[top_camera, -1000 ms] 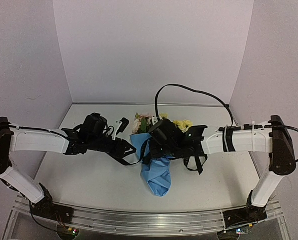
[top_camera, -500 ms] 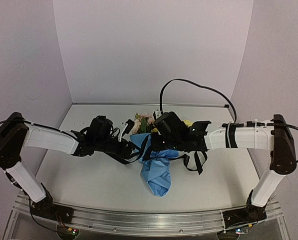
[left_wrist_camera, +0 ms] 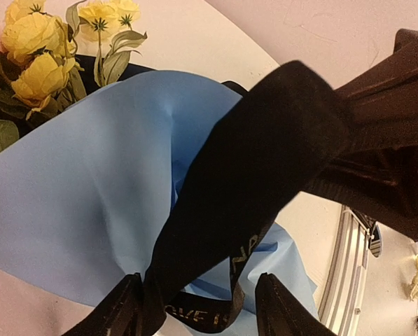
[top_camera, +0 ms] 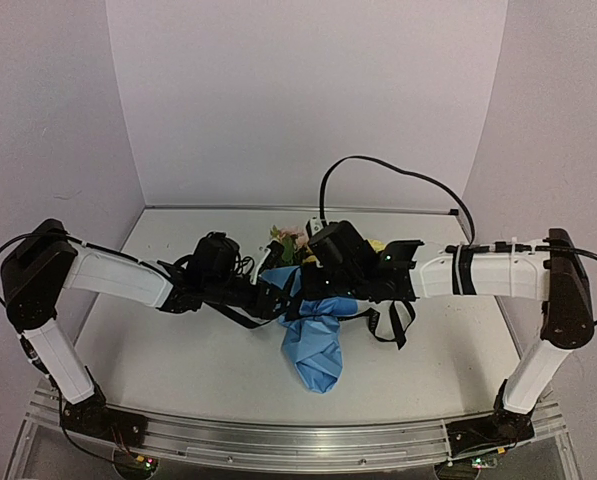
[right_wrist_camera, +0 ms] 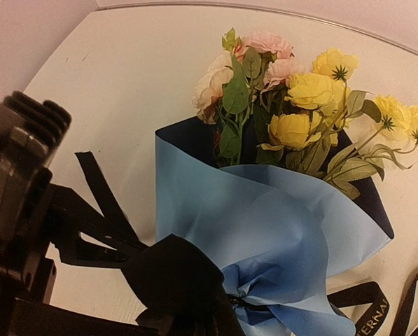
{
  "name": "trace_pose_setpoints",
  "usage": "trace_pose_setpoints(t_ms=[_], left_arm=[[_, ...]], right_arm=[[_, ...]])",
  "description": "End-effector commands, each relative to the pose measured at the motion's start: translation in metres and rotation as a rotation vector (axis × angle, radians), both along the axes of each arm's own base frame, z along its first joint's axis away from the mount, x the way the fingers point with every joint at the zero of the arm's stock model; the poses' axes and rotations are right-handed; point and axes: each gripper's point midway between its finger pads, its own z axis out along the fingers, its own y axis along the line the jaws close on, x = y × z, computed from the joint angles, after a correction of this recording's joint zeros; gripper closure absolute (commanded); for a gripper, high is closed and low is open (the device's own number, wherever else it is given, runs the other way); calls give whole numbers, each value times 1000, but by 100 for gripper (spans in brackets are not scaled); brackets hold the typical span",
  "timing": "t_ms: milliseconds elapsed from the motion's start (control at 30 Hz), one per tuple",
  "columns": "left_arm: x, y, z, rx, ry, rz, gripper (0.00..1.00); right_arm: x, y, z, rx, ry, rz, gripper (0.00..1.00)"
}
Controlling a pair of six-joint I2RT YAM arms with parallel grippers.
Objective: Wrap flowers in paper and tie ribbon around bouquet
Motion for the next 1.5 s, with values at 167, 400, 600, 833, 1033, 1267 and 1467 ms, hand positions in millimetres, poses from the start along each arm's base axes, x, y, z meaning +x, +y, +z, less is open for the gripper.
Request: trace_pose_setpoints(t_ms=[167, 400, 600, 833, 1033, 1267, 1467], left_arm=[[4, -16, 24, -61, -47, -10, 62], [3, -19, 22, -59, -40, -5, 78], [5, -18, 19, -50, -35, 11, 94], [10, -16, 15, -36, -41, 45, 100], [13, -15, 13, -20, -51, 59, 100], [14, -16, 15, -4, -80, 46, 100], [14, -20, 21, 6, -116, 30, 100]], right_arm=[[8, 7, 37, 87, -50, -14, 100], [9, 8, 37, 90, -49, -19, 100], [8, 7, 36, 95, -43, -23, 100], [1, -5, 37, 117, -28, -44, 60], [-7, -39, 38, 163, -17, -139, 2], [-8, -133, 16, 244, 5, -482, 2], [-15, -194, -56, 158, 228, -643, 24]])
